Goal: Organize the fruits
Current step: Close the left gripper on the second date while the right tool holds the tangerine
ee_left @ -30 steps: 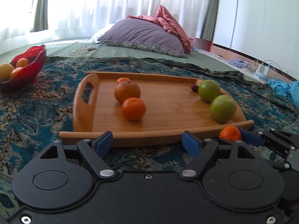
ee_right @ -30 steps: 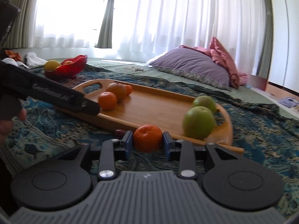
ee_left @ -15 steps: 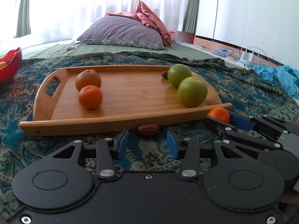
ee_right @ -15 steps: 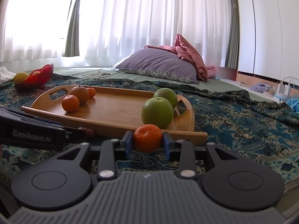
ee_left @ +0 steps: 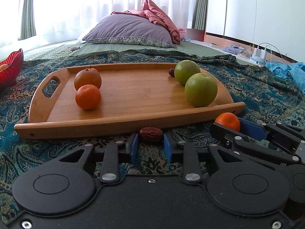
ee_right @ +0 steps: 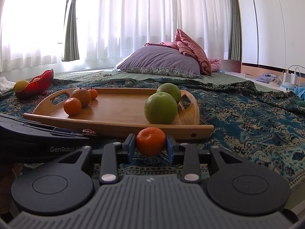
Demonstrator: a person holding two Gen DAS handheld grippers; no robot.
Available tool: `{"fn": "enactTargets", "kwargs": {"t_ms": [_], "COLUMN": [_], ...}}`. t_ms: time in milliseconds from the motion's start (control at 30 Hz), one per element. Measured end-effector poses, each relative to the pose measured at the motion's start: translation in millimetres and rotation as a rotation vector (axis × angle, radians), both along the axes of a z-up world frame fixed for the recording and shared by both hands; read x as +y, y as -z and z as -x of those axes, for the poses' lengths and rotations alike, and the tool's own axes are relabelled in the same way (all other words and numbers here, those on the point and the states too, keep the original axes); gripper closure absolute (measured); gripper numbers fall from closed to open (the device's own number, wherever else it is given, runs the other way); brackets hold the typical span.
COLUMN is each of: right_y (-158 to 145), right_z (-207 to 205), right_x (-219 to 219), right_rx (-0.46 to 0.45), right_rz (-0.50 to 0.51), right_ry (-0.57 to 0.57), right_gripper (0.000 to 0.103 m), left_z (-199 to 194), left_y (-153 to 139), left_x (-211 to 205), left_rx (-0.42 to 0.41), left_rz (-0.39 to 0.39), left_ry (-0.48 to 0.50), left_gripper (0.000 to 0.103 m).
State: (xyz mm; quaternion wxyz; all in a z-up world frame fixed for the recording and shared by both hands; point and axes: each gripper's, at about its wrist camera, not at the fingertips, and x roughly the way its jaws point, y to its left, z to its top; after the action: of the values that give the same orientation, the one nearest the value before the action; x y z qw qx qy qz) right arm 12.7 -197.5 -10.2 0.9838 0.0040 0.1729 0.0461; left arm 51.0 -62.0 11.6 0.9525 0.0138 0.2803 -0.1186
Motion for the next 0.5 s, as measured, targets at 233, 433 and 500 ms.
{"fn": "enactTargets", "kwargs": {"t_ms": [233,433,500], "right_y": [-3.4,-10.0,-12.1], "right_z": [0.0,-5.3,-8.6], "right_x": [1.2,2.4,3.3], "right_rx": [-0.005,-0.02,-0.026], "right_rz": [-0.017,-0.022,-0.023], "right_ry": [-0.009,-0.018,-0.022], "right_gripper": [0.063,0.063,0.063], "left_z": [10.7,5.7,0.9], "left_y": [-9.6,-23.9,-27.1], "left_x": [1.4,7.4,9.3], "left_rx": [-0.057,-0.091,-0.094], "left_rz": [-0.017,-0.005,-0.004], "left_ry": [-0.003,-0.025,-0.035], "left_gripper": [0.076,0.076,0.076]}}
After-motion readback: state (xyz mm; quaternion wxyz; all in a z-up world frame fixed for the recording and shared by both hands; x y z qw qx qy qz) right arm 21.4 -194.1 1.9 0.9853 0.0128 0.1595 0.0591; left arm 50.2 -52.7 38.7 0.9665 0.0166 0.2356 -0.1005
